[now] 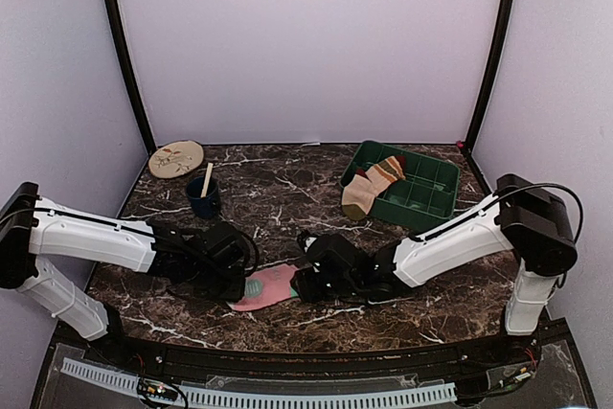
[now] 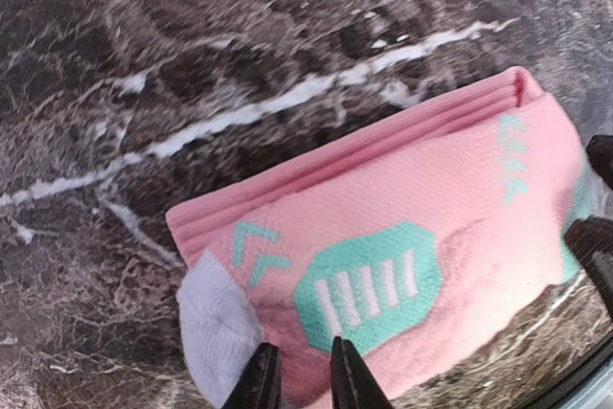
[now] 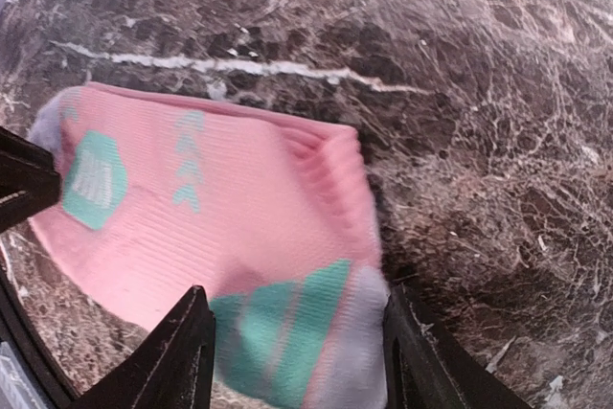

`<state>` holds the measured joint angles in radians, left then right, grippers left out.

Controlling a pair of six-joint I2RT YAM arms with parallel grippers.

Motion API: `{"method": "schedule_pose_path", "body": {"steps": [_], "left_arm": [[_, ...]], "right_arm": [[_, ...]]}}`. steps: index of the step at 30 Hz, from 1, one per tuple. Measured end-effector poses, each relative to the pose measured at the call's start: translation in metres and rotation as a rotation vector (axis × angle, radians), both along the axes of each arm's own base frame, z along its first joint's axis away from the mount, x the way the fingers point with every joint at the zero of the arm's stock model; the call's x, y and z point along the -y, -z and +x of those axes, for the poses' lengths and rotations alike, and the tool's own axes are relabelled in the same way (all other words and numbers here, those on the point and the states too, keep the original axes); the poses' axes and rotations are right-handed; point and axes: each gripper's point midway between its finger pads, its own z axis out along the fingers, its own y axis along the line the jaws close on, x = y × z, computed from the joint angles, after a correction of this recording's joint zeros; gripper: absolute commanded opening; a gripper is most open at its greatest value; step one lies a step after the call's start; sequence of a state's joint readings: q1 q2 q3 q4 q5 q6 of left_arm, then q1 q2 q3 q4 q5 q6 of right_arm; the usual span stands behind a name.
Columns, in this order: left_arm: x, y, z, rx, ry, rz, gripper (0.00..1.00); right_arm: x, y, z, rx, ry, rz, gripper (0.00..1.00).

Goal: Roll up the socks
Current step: Smooth out the sock at the center of the board.

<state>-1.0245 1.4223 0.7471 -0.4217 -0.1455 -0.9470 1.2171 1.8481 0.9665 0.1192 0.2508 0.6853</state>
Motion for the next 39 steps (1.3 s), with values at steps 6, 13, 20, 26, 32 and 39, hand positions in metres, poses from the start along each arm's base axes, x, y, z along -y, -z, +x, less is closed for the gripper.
{"method": "schedule_pose_path", "body": {"steps": [6, 13, 20, 26, 32, 39], "left_arm": [[-0.011, 0.009, -0.006, -0.010, -0.014, 0.005, 0.22], [-0.010, 0.012, -0.006, -0.005, -0.023, -0.016, 0.22], [-0.007, 0.015, -0.005, -0.008, -0.022, -0.022, 0.22], [-0.005, 0.018, -0.006, -0.014, -0.019, -0.036, 0.21], [-0.005, 0.018, -0.007, -0.012, -0.008, -0.044, 0.20], [-0.004, 0.019, -0.006, -0.004, 0.008, -0.048, 0.19]], "right_arm": [[0.007, 0.017, 0.001, -0.007, 0.019, -0.036, 0.55], [0.006, 0.018, 0.003, 0.001, 0.026, -0.033, 0.56], [0.007, 0.017, 0.005, -0.010, 0.048, 0.013, 0.56], [0.016, 0.015, 0.009, -0.026, 0.088, 0.097, 0.57], [0.020, 0.006, 0.013, 0.004, 0.081, 0.069, 0.58], [-0.006, -0.040, 0.042, 0.081, 0.062, 0.110, 0.58]]}}
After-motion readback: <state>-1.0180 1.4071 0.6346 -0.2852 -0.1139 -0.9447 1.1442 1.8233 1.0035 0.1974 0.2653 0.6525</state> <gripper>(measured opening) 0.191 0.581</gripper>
